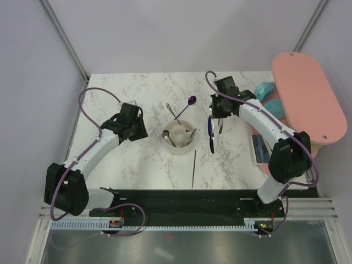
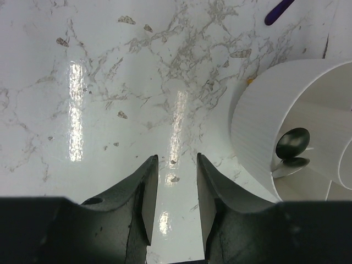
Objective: Sort the eating utensils into containers
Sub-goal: Pick up the spoon from the center of the board.
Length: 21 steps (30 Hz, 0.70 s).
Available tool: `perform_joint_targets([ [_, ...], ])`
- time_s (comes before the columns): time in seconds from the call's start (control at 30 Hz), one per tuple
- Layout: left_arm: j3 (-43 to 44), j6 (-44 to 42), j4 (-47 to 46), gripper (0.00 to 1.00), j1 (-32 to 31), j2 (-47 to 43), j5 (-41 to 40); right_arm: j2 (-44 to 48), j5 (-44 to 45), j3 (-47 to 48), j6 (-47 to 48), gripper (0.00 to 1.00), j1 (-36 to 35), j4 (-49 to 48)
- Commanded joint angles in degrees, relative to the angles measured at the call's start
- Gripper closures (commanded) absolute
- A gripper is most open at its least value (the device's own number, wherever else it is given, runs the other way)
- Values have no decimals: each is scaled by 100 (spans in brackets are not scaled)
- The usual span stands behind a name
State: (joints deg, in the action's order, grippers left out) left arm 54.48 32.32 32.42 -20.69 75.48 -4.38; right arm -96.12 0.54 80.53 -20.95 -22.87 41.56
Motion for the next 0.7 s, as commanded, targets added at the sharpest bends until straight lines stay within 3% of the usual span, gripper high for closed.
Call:
perform_joint_targets([
  [0.0, 230, -103, 71, 59, 30, 63, -80, -161, 26, 849, 372, 100, -226, -96],
  [0.4, 204, -76, 106, 59, 21, -69, -238, -1312, -388, 2694, 908, 100, -727, -219],
  [0.67, 186, -103, 185, 59, 30, -148, -370, -1910, -493, 3214, 1005, 100, -894, -342],
])
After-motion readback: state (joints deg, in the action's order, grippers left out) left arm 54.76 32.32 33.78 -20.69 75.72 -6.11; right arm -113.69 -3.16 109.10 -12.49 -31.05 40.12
